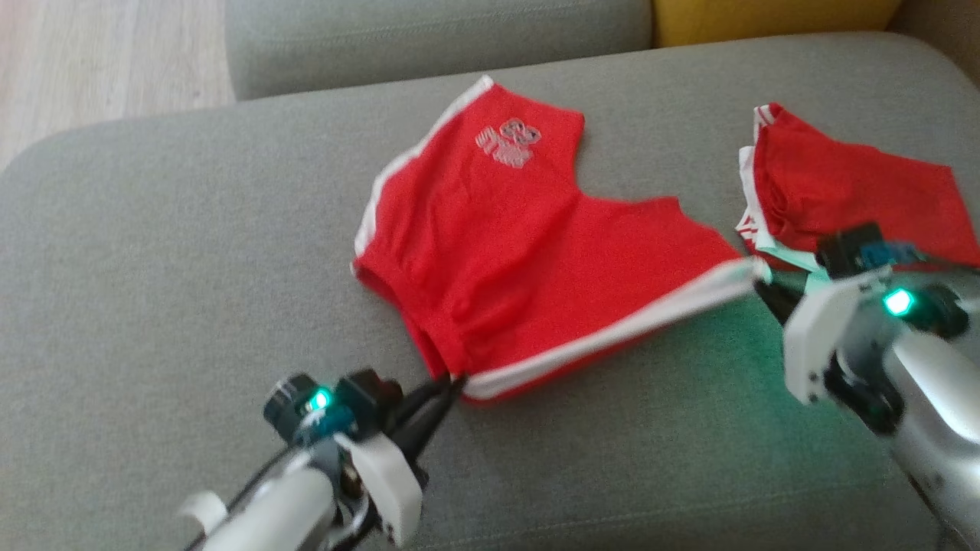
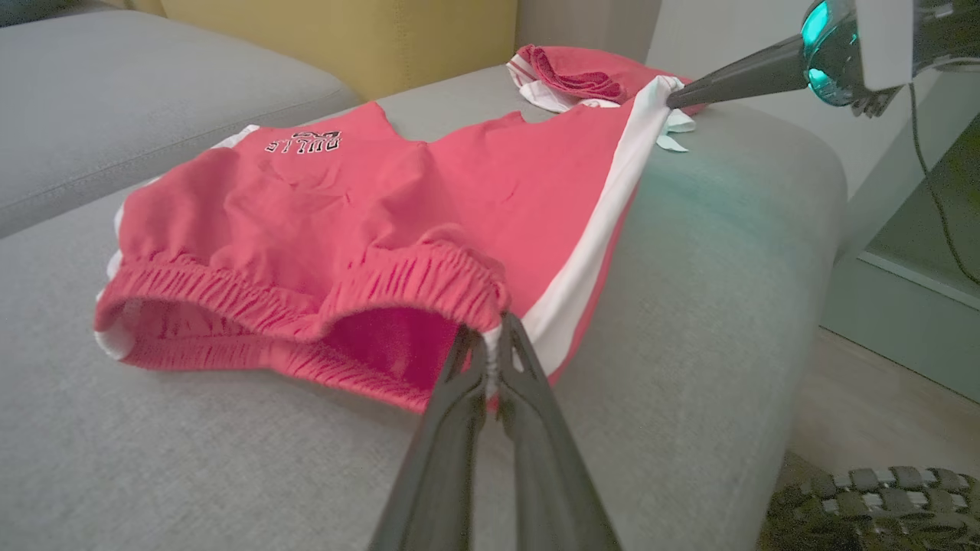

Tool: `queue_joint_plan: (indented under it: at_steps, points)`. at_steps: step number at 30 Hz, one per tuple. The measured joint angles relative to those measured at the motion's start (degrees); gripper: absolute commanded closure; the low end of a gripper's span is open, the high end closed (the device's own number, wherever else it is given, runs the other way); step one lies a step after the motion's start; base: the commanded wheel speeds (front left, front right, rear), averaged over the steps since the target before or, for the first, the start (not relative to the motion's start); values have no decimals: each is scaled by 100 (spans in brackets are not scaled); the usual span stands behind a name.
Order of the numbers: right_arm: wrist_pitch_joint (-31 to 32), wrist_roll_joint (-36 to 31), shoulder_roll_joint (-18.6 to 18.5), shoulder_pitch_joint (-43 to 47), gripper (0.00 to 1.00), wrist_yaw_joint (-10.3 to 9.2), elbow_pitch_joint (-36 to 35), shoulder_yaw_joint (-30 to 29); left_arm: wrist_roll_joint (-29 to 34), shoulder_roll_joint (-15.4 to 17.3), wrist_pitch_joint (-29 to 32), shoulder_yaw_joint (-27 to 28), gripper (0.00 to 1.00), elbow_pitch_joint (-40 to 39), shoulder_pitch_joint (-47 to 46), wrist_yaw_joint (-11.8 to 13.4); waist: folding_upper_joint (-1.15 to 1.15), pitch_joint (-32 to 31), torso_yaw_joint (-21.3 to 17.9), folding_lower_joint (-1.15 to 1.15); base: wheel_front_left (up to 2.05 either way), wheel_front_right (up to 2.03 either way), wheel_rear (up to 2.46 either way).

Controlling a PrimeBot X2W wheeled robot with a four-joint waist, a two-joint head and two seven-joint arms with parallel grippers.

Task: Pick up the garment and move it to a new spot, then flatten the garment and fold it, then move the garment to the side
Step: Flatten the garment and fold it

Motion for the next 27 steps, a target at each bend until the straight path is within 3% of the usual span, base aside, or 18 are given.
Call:
queue_joint_plan:
  at_steps: [4,10,18,27]
  points:
    - [610,288,-419,635,100,0,-790,-133,301,249,105,-325,100,-513,265,131,0,-105,-44,0,0,0,0]
    - [1347,396,-840,1433,100,0,-1866,-722,208,407,378,-366,100,-1159,617,272,0,-90,-12,0,0,0,0]
    - [1736,-136,-783,1476,100,0,-2800,-1577,149,459,449,-149,100,-1511,460,469,0,74,205,0,0,0,0]
    - [1862,-646,-523,929,100,0,-3042,-1828,18,426,385,118,100,-1628,93,588,0,294,605,0,0,0,0]
